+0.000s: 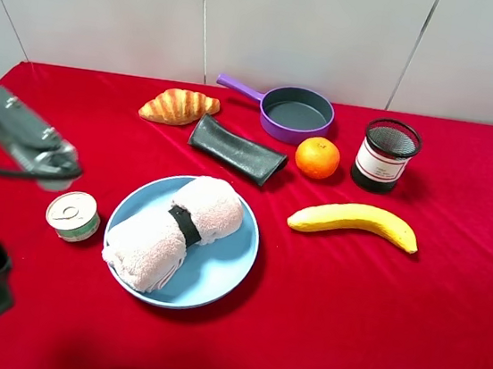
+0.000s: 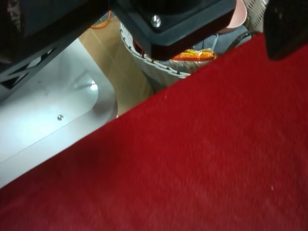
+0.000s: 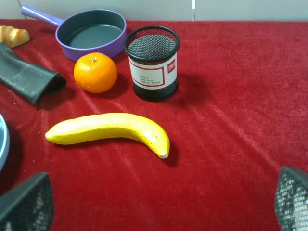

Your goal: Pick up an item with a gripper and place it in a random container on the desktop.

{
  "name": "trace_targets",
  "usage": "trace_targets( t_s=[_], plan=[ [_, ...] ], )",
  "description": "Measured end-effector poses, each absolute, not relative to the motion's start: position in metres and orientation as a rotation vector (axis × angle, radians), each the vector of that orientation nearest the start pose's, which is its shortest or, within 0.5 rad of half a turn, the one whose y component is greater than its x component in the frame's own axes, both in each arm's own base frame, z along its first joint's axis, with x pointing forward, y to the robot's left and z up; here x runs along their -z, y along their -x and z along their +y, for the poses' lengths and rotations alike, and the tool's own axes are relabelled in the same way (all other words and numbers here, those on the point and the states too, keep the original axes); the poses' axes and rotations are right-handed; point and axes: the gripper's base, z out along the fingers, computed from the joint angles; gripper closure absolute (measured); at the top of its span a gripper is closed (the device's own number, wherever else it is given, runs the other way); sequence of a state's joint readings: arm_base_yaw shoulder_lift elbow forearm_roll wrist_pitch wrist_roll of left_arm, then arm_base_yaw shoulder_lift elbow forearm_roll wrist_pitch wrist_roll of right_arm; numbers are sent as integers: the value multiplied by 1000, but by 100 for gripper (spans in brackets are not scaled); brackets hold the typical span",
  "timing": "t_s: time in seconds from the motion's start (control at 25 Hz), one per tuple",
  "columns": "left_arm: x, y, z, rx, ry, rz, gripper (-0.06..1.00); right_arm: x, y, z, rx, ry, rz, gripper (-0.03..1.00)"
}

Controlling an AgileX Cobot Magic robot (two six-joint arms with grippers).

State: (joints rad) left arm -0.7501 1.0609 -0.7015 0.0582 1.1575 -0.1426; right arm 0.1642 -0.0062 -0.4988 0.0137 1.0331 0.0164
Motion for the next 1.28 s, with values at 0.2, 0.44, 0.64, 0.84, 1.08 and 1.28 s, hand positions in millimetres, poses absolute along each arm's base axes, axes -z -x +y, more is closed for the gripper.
trace_targets(
  t_s=[0.2, 0.44, 0.64, 0.84, 1.08, 1.28],
  plan=[
    [-243, -99, -85, 24, -918, 2836, -5, -279, 5, 0, -131, 149, 2009, 28],
    [-239, -81, -69, 66, -896, 2778, -5, -279, 5, 0, -131, 149, 2009, 28],
    [-248, -75, -61, 114, -849, 2689, -5, -279, 5, 0, -131, 149, 2009, 28],
    [-251, -73, -47, 146, -705, 2594, -5, -279, 5, 0, -131, 149, 2009, 28],
    [-261, -62, -27, 151, -513, 2475, -5, -279, 5, 0, -131, 149, 2009, 28],
    [-270, -46, -12, 129, -354, 2352, -5, -279, 5, 0, -131, 149, 2009, 28]
  ],
)
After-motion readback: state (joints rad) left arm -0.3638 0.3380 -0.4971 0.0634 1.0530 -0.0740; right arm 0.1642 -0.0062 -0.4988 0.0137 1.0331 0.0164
